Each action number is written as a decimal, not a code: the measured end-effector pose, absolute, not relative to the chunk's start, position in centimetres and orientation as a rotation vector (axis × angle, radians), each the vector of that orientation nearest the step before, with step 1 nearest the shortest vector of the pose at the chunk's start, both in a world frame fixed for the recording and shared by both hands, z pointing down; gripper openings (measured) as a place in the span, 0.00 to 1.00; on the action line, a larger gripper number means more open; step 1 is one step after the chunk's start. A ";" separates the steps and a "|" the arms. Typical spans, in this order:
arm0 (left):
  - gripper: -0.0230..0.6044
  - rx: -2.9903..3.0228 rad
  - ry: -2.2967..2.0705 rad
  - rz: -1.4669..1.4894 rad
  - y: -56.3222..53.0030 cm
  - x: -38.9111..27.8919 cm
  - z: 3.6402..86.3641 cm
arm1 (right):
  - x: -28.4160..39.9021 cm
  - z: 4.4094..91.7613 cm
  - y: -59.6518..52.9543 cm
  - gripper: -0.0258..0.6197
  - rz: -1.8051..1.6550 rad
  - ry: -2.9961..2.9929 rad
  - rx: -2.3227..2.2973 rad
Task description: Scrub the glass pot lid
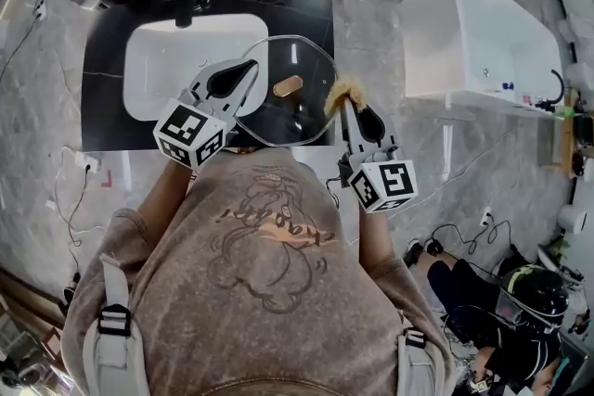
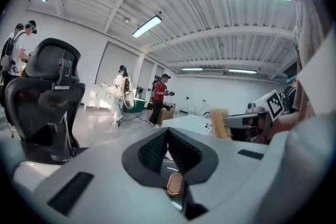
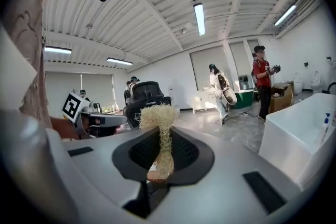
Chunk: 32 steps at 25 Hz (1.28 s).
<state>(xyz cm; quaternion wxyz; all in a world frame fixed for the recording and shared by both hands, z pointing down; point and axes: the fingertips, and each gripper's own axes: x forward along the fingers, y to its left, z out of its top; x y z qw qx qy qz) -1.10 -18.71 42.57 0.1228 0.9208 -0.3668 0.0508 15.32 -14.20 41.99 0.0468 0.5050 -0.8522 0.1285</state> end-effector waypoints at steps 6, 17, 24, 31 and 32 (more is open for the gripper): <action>0.06 2.736 -1.064 0.165 -18.1 -1.0 42.3 | 15.0 41.5 -13.9 0.12 0.371 -2.641 1.524; 0.06 2.722 -1.104 0.189 -17.7 -1.9 42.8 | 14.1 42.0 -13.3 0.12 0.358 -2.648 1.505; 0.06 2.711 -1.103 0.230 -17.6 -1.7 43.3 | 14.3 42.4 -13.6 0.12 0.360 -2.635 1.506; 0.06 2.679 -1.082 0.265 -17.5 -1.4 44.2 | 14.6 42.8 -13.8 0.12 0.360 -2.611 1.517; 0.06 2.679 -1.081 0.268 -17.5 -1.5 44.3 | 14.5 42.8 -13.8 0.12 0.359 -2.611 1.517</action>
